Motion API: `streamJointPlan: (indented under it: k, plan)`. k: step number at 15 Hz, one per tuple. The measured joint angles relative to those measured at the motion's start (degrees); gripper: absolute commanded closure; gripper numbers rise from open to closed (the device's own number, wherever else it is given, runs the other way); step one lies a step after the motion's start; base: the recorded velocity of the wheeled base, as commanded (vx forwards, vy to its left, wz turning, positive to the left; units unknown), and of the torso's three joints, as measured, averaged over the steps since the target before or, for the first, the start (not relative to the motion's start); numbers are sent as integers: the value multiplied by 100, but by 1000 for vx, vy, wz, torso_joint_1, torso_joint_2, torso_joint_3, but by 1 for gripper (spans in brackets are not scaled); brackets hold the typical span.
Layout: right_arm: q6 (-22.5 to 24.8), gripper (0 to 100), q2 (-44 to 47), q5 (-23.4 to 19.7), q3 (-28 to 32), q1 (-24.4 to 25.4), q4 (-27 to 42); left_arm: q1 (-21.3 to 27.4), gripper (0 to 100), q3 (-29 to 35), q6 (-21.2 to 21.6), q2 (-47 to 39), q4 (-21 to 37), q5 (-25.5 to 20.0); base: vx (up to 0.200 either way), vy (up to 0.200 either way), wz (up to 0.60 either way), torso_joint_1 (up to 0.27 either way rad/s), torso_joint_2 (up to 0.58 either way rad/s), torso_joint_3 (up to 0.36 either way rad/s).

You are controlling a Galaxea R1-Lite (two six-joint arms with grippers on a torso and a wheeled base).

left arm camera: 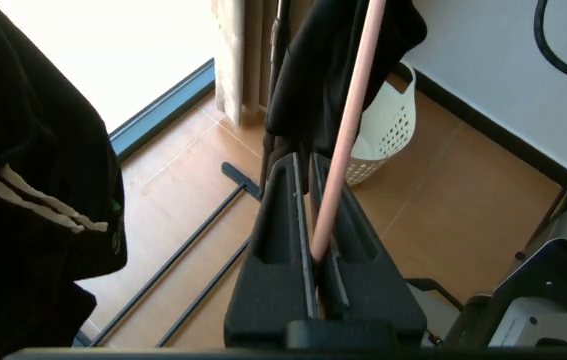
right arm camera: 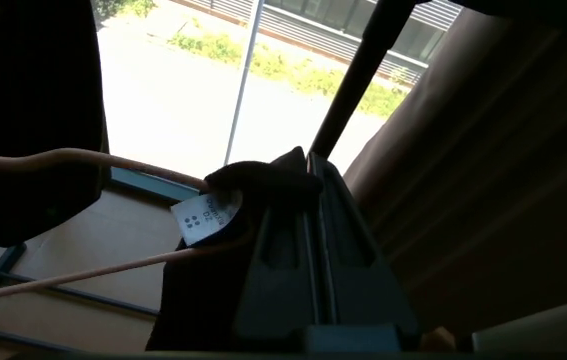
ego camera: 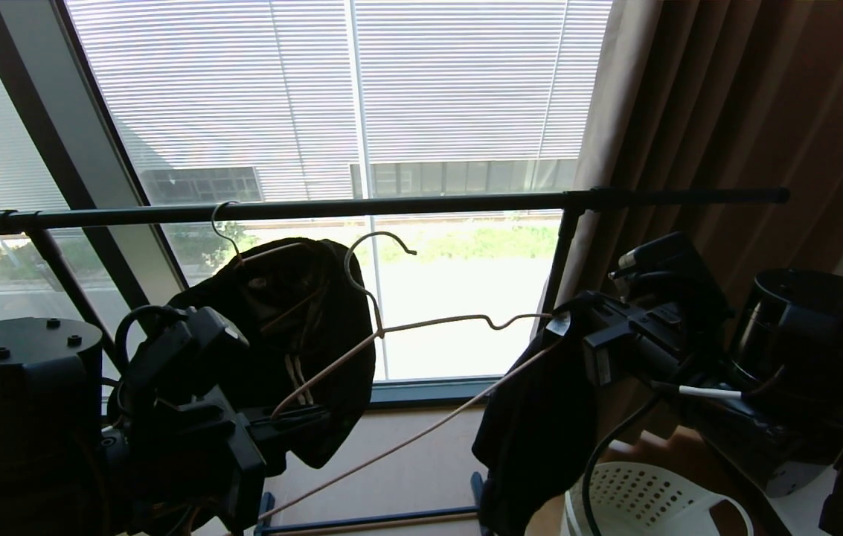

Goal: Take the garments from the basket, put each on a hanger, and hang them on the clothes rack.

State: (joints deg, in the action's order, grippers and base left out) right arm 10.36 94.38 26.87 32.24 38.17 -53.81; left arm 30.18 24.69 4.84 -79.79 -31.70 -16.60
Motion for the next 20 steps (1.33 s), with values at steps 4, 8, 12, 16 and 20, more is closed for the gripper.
streamJointPlan:
  k: [4,8,12,16,20]
  plan:
    - [-16,100,44,-21,-16,-5,-2,267,100,-10,-22,-22,-40,-11,0,0,0,0,0,0]
    - [-18,100,82,-24,9,-5,-27,675,100,-115,-33,-52,-38,0,0,0,0,0,0,0]
    - [-18,100,60,-24,-24,215,-30,807,100,-110,-24,-233,-40,5,0,0,0,0,0,0]
    - [-13,100,-168,9,-88,634,-5,813,100,-18,-11,-605,-402,18,0,0,0,0,0,0]
    - [-18,100,-372,6,-111,863,-11,895,100,4,-2,-981,-772,88,0,0,0,0,0,0]
